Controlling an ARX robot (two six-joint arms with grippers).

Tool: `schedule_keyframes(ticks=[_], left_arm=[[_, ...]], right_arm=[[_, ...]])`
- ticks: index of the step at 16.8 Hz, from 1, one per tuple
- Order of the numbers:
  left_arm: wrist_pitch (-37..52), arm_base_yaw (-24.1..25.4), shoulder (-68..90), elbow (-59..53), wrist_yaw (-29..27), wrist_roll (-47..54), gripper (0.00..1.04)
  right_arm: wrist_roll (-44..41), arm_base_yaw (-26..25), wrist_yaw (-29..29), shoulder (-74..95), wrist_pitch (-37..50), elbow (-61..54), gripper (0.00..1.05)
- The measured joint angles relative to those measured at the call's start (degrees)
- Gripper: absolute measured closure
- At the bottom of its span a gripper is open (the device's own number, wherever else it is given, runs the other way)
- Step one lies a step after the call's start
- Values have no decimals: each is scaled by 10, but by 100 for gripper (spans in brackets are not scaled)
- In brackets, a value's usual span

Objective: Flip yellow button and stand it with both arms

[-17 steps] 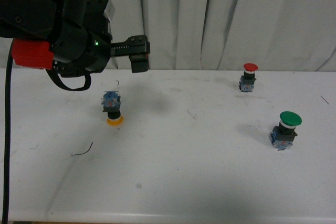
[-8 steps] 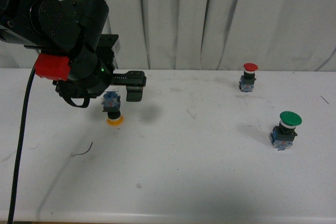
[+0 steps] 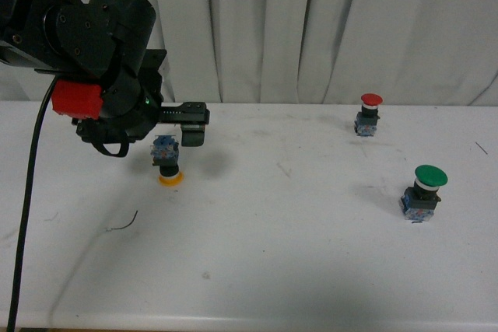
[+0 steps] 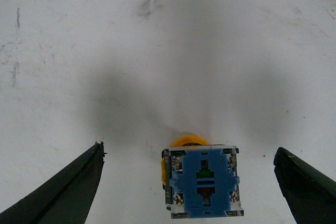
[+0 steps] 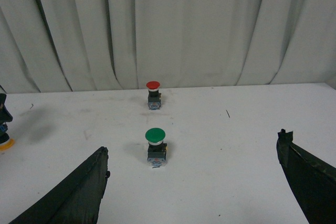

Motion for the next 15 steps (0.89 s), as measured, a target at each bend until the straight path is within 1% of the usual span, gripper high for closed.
schedule_keyframes(ticks=[1, 3, 4, 5, 6, 7, 8, 12, 15], left_arm=[[-2, 0, 0, 0, -3, 0, 9], [-9, -2, 0, 0, -4, 0, 30], [-15, -4, 0, 0, -4, 0, 43], [-15, -5, 0, 0, -3, -1, 52], [-15, -7, 0, 0, -2, -2, 65], [-14, -7, 0, 0, -2, -3, 73], [-15, -7, 0, 0, -2, -3, 74], [-15, -8, -5, -1, 1, -3, 75], [4, -22, -63, -47, 21, -2, 75]], right_arm=[[0, 0, 0, 0, 0, 0, 7], [0, 0, 0, 0, 0, 0, 7], [0, 0, 0, 0, 0, 0, 7], [0, 0, 0, 0, 0, 0, 7], [0, 0, 0, 0, 0, 0, 7], [0, 0, 0, 0, 0, 0, 7], [0, 0, 0, 0, 0, 0, 7], [0, 0, 0, 0, 0, 0, 7], [0, 0, 0, 0, 0, 0, 7]])
